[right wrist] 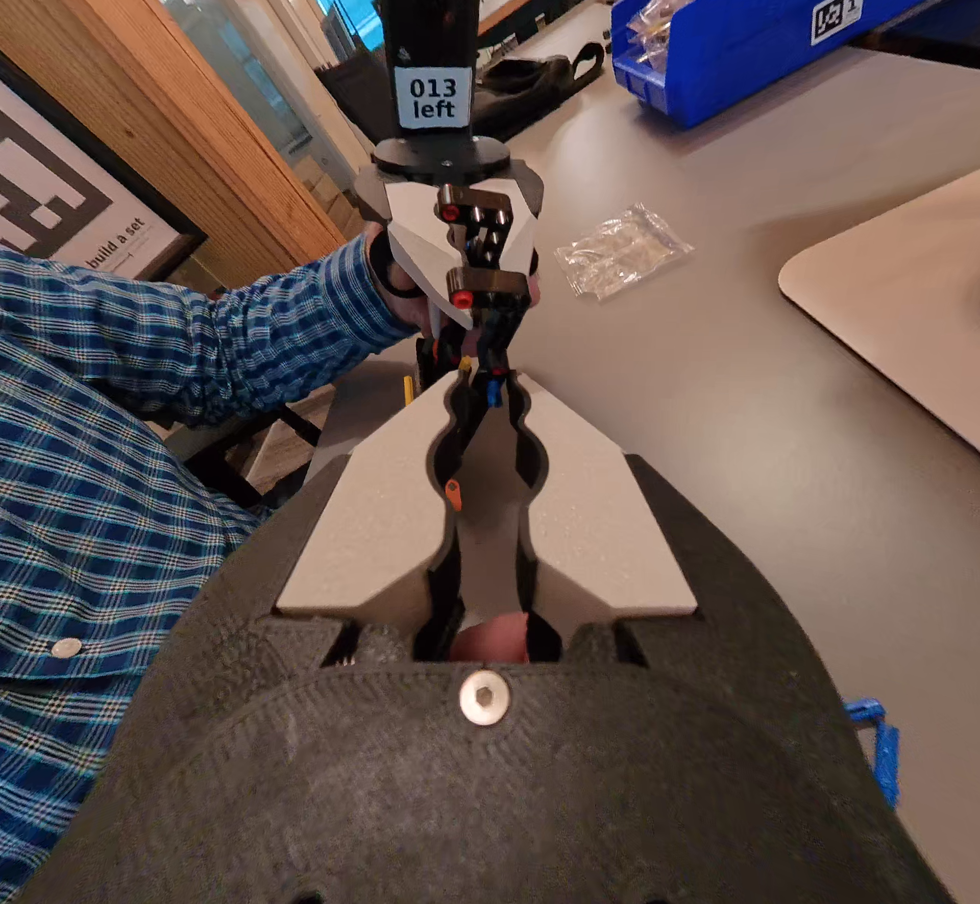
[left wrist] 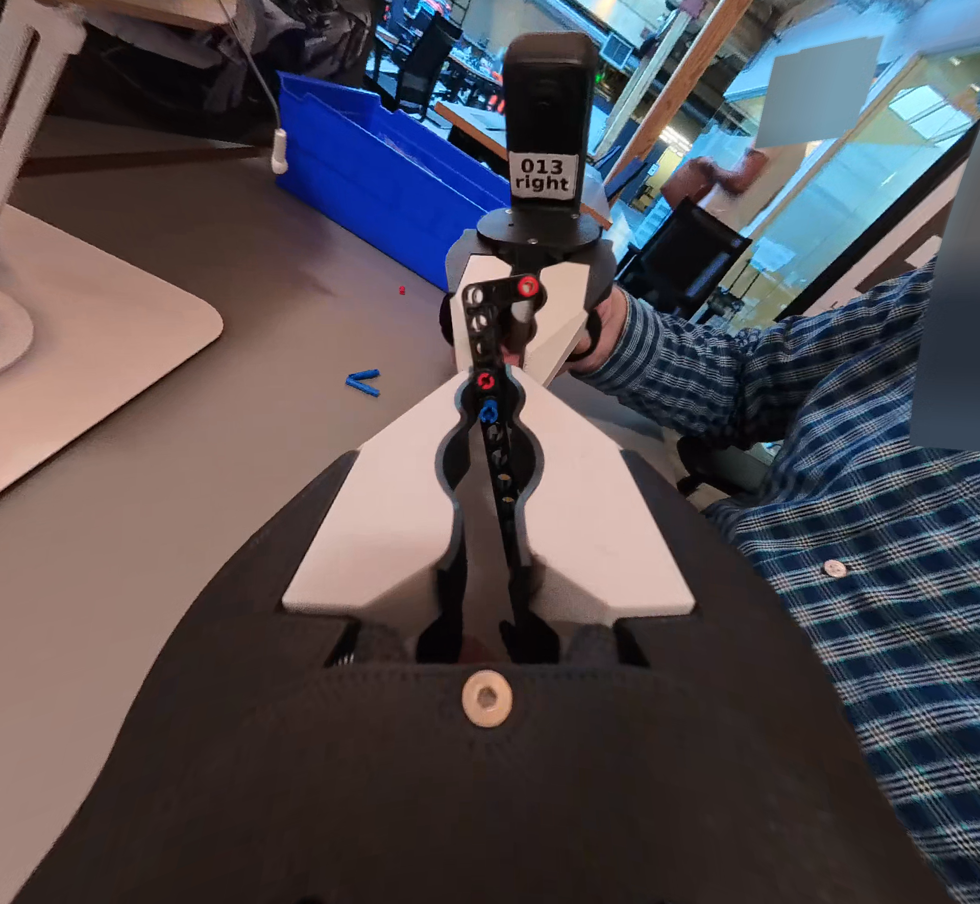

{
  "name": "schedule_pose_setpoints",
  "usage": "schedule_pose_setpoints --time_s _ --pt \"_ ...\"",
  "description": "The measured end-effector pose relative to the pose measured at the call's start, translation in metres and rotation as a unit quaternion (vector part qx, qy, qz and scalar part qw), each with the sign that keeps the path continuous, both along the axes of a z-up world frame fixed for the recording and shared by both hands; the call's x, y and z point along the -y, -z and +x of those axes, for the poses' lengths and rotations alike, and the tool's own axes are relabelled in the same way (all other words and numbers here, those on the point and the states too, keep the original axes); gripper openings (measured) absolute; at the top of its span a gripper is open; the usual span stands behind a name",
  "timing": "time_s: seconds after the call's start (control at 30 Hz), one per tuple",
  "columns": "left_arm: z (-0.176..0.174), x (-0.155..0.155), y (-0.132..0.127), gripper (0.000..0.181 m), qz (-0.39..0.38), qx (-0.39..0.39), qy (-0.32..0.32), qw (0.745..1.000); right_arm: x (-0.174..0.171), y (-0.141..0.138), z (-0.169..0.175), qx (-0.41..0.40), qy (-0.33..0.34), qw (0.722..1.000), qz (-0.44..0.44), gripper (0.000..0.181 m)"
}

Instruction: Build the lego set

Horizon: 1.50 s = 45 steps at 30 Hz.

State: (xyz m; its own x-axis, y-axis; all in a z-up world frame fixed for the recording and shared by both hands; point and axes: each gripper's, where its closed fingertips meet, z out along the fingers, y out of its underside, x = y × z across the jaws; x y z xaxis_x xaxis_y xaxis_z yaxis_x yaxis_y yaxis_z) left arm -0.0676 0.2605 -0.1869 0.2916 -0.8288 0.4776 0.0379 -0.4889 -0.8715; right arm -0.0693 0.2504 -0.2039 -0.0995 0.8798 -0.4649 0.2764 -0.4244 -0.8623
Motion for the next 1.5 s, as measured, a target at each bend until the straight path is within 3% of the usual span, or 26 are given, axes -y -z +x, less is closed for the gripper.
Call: schedule_pose_setpoints --time_s 0.27,0.53,0.8,1.3,1.4,1.5 --pt "0.005 0.000 0.001 0.011 0.009 0.021 0.030 0.999 0.000 -0.003 0.000 -0.021 -0.007 1.000 0.000 0.006" --pt "0.008 -0.008 0.006 0.007 0.009 0.023 0.031 0.999 -0.005 0.003 0.002 -0.034 0.003 0.999 -0.019 0.006" --pt "0.013 -0.006 0.006 0.005 0.003 0.018 0.070 0.997 -0.003 0.001 0.008 -0.055 -0.004 0.998 -0.018 0.006" --pt "0.015 -0.010 0.007 0.005 -0.025 0.039 0.081 0.996 -0.006 0.004 0.013 -0.066 -0.004 0.997 -0.030 0.005" --pt "-0.004 -0.025 0.003 0.005 -0.029 0.066 0.042 0.996 -0.011 0.003 0.021 -0.074 0.007 0.997 -0.034 0.004" --pt "0.005 -0.019 0.007 0.005 -0.024 0.049 0.063 0.997 -0.006 0.001 0.013 -0.075 -0.003 0.997 -0.028 0.006"
